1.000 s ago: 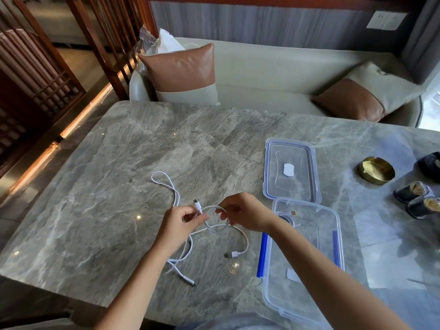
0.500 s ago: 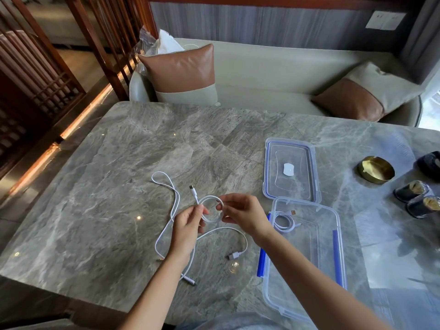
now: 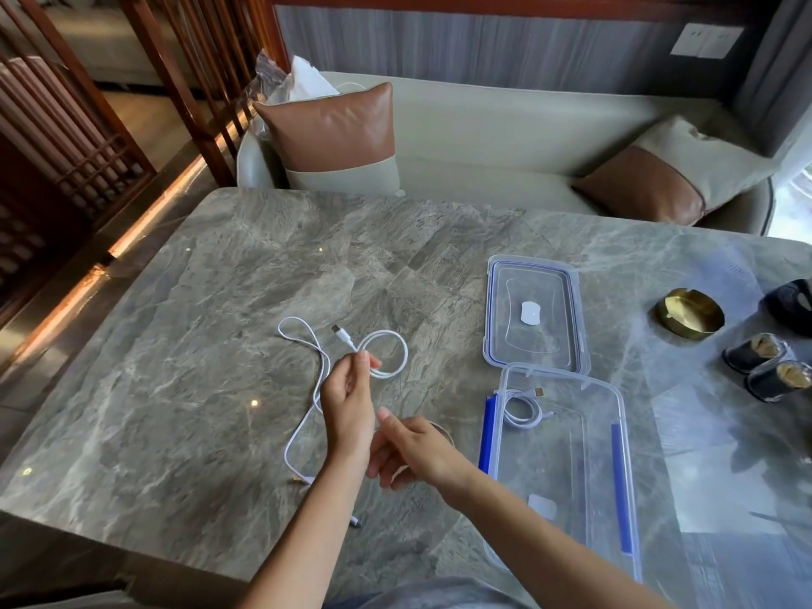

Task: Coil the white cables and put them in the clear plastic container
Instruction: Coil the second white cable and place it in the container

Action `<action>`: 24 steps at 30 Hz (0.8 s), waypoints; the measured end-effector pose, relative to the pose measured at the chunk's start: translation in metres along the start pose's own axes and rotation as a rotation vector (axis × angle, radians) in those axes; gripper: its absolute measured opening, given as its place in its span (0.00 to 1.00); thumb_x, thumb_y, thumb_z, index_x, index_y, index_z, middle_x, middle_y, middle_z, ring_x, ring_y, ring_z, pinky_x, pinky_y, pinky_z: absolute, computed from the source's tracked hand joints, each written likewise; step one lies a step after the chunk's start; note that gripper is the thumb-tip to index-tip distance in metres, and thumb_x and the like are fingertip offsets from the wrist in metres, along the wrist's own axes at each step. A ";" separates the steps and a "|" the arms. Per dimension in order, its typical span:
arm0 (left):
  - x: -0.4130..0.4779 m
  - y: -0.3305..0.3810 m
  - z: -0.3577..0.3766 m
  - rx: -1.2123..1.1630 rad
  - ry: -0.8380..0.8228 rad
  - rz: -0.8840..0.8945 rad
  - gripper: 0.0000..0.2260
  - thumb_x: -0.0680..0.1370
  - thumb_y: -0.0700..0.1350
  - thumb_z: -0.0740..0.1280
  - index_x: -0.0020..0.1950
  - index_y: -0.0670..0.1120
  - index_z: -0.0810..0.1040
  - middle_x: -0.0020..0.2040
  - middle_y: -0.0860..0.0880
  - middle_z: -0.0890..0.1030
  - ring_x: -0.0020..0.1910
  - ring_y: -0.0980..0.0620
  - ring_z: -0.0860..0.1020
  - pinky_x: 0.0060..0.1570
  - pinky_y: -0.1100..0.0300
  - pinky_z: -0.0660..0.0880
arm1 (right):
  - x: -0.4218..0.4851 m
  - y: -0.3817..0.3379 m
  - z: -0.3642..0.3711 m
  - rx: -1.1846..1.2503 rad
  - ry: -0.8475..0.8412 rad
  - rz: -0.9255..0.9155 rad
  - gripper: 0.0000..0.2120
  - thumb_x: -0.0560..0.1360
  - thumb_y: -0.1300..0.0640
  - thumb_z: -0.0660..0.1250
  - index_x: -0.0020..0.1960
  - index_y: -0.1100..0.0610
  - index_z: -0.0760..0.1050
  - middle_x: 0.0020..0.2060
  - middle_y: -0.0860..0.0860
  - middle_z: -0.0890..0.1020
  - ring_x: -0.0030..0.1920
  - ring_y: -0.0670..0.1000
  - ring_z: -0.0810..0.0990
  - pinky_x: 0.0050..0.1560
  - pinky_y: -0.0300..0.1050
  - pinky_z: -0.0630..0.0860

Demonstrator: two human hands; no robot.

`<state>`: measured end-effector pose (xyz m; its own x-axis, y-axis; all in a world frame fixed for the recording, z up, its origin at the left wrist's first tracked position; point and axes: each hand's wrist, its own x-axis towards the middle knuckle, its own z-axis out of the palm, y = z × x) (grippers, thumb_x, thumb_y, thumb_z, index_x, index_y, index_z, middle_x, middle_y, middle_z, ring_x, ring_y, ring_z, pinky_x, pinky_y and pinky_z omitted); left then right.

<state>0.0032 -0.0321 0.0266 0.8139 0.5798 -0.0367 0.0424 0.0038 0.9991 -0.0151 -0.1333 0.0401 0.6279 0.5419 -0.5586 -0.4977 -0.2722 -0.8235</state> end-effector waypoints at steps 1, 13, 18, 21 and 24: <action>0.000 0.002 0.000 0.006 -0.019 0.014 0.13 0.80 0.42 0.60 0.36 0.46 0.76 0.38 0.51 0.79 0.39 0.66 0.77 0.45 0.74 0.69 | 0.000 0.000 0.001 0.022 0.033 -0.022 0.22 0.80 0.45 0.53 0.36 0.54 0.76 0.30 0.52 0.79 0.26 0.46 0.76 0.27 0.35 0.72; -0.002 0.011 0.001 0.185 -0.091 0.122 0.10 0.78 0.44 0.64 0.41 0.48 0.83 0.44 0.50 0.80 0.49 0.51 0.78 0.53 0.57 0.71 | -0.001 -0.003 -0.004 0.243 0.056 -0.018 0.19 0.80 0.44 0.54 0.40 0.50 0.79 0.29 0.49 0.75 0.24 0.44 0.69 0.27 0.35 0.64; -0.007 0.009 0.004 0.143 -0.072 0.070 0.11 0.78 0.44 0.63 0.39 0.48 0.82 0.43 0.51 0.80 0.46 0.55 0.79 0.50 0.59 0.73 | 0.005 -0.009 0.001 0.891 -0.022 0.055 0.16 0.79 0.45 0.56 0.58 0.52 0.76 0.47 0.46 0.81 0.45 0.44 0.78 0.45 0.38 0.74; -0.006 0.009 -0.003 0.102 -0.072 0.080 0.11 0.78 0.43 0.63 0.38 0.48 0.81 0.41 0.48 0.81 0.38 0.64 0.77 0.41 0.73 0.69 | 0.009 -0.009 -0.008 1.213 0.088 0.067 0.16 0.77 0.52 0.62 0.63 0.56 0.74 0.55 0.50 0.81 0.51 0.47 0.80 0.44 0.38 0.79; -0.005 0.002 -0.011 0.156 -0.090 0.106 0.11 0.78 0.43 0.63 0.38 0.50 0.81 0.39 0.50 0.82 0.36 0.65 0.76 0.39 0.75 0.67 | 0.014 -0.005 -0.020 1.082 0.241 0.004 0.11 0.79 0.58 0.61 0.60 0.55 0.74 0.41 0.49 0.81 0.41 0.46 0.79 0.38 0.35 0.79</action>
<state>-0.0075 -0.0258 0.0294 0.8670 0.4947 0.0592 0.0375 -0.1832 0.9824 0.0080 -0.1402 0.0342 0.6663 0.3419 -0.6626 -0.6866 0.6280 -0.3664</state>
